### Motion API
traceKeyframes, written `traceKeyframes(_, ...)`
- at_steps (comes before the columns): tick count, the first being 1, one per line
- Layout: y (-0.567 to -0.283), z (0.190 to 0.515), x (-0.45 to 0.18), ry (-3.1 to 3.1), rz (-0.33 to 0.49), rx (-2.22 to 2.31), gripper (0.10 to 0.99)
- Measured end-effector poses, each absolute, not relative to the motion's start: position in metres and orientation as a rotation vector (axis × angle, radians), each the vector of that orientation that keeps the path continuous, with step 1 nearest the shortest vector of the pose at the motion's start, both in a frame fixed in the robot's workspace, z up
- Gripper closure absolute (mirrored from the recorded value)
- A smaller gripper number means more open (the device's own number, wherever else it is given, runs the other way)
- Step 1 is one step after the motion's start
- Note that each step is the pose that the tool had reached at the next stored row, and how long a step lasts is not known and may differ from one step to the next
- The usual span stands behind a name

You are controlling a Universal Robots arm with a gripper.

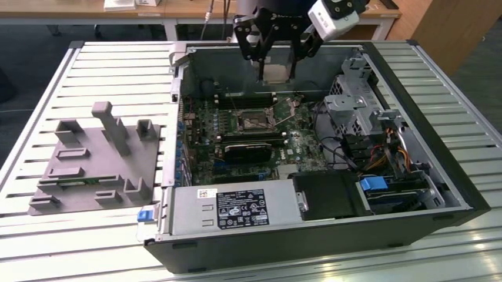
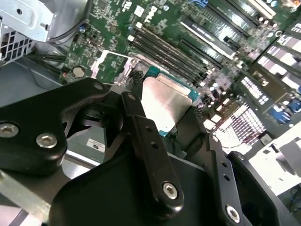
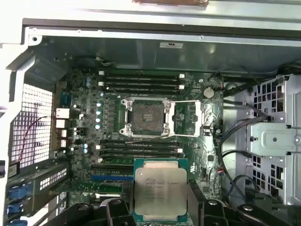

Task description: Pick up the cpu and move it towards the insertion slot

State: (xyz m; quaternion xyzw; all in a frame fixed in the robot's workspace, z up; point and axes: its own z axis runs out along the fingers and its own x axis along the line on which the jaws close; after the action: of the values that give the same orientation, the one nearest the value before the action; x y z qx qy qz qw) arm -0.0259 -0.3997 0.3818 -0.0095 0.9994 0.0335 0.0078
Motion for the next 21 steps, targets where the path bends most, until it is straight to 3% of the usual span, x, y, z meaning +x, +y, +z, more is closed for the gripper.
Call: traceKeyframes(21,-0.356,0.375,-0.024,3.124,0.105,-0.030,0.549)
